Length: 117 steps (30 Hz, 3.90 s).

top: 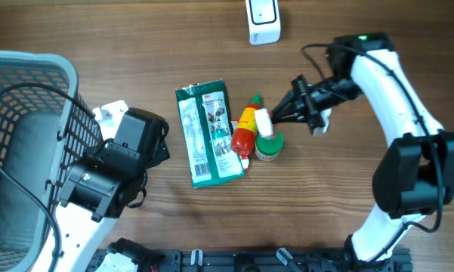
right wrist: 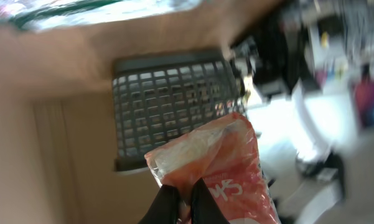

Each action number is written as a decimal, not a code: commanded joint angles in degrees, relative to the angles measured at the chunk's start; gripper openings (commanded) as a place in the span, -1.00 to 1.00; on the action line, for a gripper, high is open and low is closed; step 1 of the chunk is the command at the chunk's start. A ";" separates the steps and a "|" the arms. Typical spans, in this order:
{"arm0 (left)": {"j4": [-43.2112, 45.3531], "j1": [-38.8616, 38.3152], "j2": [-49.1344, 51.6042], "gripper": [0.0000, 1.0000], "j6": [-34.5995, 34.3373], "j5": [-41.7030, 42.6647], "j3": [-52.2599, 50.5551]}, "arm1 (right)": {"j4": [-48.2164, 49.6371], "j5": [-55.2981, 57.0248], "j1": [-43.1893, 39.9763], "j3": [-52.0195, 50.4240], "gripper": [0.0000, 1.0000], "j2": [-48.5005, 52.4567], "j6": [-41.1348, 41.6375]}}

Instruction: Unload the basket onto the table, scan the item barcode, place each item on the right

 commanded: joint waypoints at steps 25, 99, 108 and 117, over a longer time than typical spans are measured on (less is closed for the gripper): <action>0.00 0.35 0.00 1.00 -1.01 -1.11 -0.24 | 105.02 34.05 2.84 0.90 -0.91 10.75 -3.61; 0.00 0.35 0.00 1.00 -1.01 -1.11 -0.24 | 39.98 62.69 1.92 -8.35 0.60 -8.96 -47.93; 0.00 0.35 0.00 1.00 -1.01 -1.11 -0.24 | 45.27 70.20 6.93 -12.41 -0.88 -3.74 -34.62; 0.00 0.35 0.00 1.00 -1.01 -1.11 -0.24 | 47.25 70.20 6.86 -12.39 -0.89 10.88 -33.14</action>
